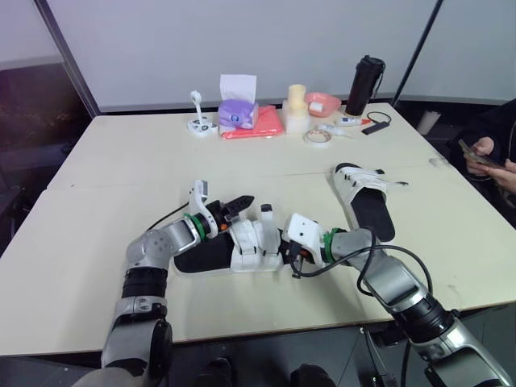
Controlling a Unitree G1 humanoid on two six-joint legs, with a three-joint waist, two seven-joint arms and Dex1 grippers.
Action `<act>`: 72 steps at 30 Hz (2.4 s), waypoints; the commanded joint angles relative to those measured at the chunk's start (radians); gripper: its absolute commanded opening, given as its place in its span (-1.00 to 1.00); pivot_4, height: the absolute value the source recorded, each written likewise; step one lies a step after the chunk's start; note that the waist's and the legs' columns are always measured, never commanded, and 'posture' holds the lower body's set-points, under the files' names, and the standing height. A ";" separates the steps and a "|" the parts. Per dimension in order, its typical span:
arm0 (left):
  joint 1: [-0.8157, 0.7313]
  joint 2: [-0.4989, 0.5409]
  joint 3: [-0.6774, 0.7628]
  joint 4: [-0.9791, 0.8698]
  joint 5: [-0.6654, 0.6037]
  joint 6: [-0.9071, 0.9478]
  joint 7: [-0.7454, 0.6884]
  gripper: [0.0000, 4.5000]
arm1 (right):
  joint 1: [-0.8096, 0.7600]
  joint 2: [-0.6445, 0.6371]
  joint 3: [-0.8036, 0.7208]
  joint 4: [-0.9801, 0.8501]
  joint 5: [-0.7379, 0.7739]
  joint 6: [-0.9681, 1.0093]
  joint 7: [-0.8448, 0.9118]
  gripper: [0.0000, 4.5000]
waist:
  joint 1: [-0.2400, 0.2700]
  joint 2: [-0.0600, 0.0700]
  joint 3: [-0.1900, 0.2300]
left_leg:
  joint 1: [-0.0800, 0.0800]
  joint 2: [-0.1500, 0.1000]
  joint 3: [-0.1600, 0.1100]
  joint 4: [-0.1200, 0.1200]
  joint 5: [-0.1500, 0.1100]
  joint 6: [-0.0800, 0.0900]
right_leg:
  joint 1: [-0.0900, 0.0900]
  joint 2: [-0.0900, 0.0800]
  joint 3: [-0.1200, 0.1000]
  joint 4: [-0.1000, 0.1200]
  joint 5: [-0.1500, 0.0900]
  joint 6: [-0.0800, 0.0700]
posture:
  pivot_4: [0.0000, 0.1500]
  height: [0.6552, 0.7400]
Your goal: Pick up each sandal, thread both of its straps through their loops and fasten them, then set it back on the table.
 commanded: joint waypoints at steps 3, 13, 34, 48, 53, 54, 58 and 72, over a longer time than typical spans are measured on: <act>-0.094 0.044 0.071 -0.032 -0.012 -0.042 -0.005 0.38 | 0.055 -0.009 0.054 0.077 -0.036 0.046 0.010 -1.00 | -0.002 0.000 0.000 | 0.000 0.000 0.000 0.000 0.000 0.000 | 0.000 0.000 0.000 0.000 0.000 0.000 | 1.00 1.00; -0.107 0.225 -0.234 -0.139 0.170 -0.141 -0.383 0.38 | 0.044 -0.001 0.056 0.096 -0.039 0.036 0.011 -1.00 | -0.002 0.000 0.000 | 0.000 0.000 0.000 -0.001 0.000 0.000 | 0.000 0.000 0.000 0.000 0.000 0.000 | 1.00 1.00; -0.239 0.160 -0.481 0.270 0.556 -0.551 -0.704 -0.99 | 0.060 -0.005 0.054 0.078 -0.044 0.043 0.002 -1.00 | -0.003 0.000 0.001 | 0.000 0.000 0.001 -0.002 0.000 0.000 | -0.001 0.000 0.000 0.000 0.000 0.001 | 1.00 1.00; -0.346 0.105 -0.488 0.543 0.733 -0.687 -0.692 -0.99 | 0.065 0.005 0.054 0.074 -0.047 0.052 0.002 -1.00 | -0.003 -0.001 0.000 | 0.000 0.000 -0.001 0.000 0.000 0.000 | 0.001 0.000 -0.002 0.001 -0.003 0.005 | 1.00 1.00; -0.364 0.129 -0.442 0.548 0.725 -0.689 -0.690 -0.99 | 0.064 0.006 0.054 0.079 -0.048 0.049 0.003 -1.00 | -0.005 -0.001 0.000 | 0.000 0.000 -0.001 0.000 0.000 0.001 | 0.001 0.000 -0.002 0.002 -0.002 0.004 | 1.00 1.00; -0.373 0.132 -0.422 0.550 0.712 -0.679 -0.686 -0.99 | 0.062 0.008 0.054 0.082 -0.048 0.048 0.003 -1.00 | -0.005 -0.001 0.000 | 0.000 0.000 -0.001 0.000 0.000 0.001 | 0.000 0.000 -0.002 0.002 -0.002 0.004 | 1.00 1.00; -0.406 0.136 -0.360 0.555 0.673 -0.626 -0.685 -0.99 | 0.056 0.011 0.055 0.089 -0.048 0.045 0.004 -1.00 | -0.005 -0.001 0.000 | 0.000 0.000 -0.001 0.000 0.000 0.001 | 0.000 0.000 -0.002 0.002 -0.002 0.004 | 1.00 1.00; -0.082 0.319 -0.257 0.007 0.529 -0.433 -0.787 -0.99 | 0.074 0.016 0.052 0.068 -0.045 0.057 -0.007 -1.00 | -0.012 0.000 0.001 | 0.001 0.000 -0.001 -0.002 0.000 0.001 | -0.001 0.000 -0.001 0.003 -0.002 0.003 | 1.00 1.00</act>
